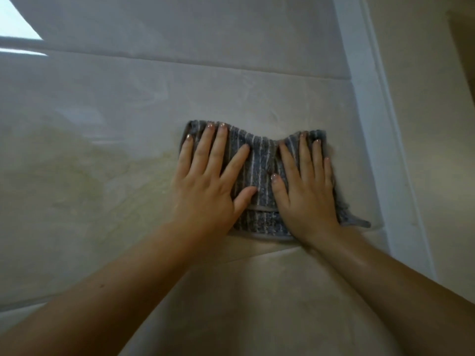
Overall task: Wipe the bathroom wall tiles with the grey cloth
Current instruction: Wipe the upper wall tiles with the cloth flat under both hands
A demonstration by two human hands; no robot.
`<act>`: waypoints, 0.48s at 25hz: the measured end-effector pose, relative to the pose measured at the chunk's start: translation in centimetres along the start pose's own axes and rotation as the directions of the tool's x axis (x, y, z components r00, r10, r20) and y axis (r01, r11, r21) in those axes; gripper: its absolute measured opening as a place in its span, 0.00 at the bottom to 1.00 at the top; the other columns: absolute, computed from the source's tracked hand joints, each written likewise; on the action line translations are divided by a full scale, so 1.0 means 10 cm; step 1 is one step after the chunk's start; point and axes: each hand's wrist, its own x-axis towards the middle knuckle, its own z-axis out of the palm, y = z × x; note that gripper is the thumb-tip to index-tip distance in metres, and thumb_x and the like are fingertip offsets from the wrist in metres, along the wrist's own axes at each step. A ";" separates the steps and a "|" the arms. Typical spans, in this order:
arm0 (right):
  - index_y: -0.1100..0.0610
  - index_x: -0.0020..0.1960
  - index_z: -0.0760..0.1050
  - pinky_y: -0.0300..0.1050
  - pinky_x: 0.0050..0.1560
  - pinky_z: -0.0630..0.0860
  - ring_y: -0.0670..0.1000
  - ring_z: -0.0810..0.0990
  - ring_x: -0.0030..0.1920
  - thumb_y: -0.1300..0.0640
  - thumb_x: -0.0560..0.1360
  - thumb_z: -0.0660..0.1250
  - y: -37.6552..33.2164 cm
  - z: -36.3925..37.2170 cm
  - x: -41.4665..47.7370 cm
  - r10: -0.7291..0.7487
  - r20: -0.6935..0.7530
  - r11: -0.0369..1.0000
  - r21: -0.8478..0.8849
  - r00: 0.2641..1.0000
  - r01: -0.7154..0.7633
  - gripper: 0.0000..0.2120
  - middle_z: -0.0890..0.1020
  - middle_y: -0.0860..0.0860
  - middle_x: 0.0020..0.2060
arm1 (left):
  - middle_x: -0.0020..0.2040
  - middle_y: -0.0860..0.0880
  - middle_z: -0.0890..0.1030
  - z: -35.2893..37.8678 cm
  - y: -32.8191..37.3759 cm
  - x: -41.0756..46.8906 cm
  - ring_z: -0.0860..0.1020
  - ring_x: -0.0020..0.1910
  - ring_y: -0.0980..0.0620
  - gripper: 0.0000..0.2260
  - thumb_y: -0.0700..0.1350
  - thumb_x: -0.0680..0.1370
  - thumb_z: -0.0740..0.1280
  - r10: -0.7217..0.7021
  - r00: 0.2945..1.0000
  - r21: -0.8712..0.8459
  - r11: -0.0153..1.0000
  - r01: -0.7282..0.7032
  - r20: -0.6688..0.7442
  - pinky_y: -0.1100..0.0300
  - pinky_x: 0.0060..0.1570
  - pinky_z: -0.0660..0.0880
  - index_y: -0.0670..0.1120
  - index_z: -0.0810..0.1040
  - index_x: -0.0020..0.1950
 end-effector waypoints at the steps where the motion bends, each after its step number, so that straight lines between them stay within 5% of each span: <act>1: 0.46 0.79 0.46 0.57 0.76 0.40 0.57 0.41 0.78 0.40 0.79 0.43 -0.04 -0.02 0.08 -0.019 -0.001 1.000 0.005 1.000 0.019 0.30 0.46 0.54 0.79 | 0.81 0.40 0.54 -0.03 -0.07 0.06 0.50 0.80 0.41 0.32 0.65 0.80 0.45 -0.005 1.000 0.001 1.000 0.005 0.014 0.41 0.77 0.47 0.51 0.56 0.80; 6: 0.47 0.79 0.45 0.60 0.76 0.41 0.60 0.43 0.78 0.39 0.78 0.41 -0.39 -0.05 0.50 0.207 -0.044 0.978 0.007 0.977 -0.207 0.31 0.47 0.57 0.79 | 0.82 0.43 0.43 -0.17 -0.39 0.40 0.41 0.80 0.44 0.31 0.66 0.81 0.41 -0.051 0.998 0.001 0.999 0.051 0.047 0.44 0.78 0.38 0.54 0.46 0.81; 12: 0.50 0.79 0.45 0.60 0.76 0.40 0.61 0.42 0.78 0.41 0.78 0.41 -1.02 0.01 0.44 0.107 -0.048 0.994 0.006 0.993 -0.107 0.32 0.46 0.58 0.79 | 0.82 0.44 0.44 -0.28 -0.96 -0.02 0.42 0.80 0.44 0.32 0.66 0.79 0.38 -0.067 0.997 0.026 0.997 0.066 0.048 0.45 0.78 0.41 0.55 0.47 0.81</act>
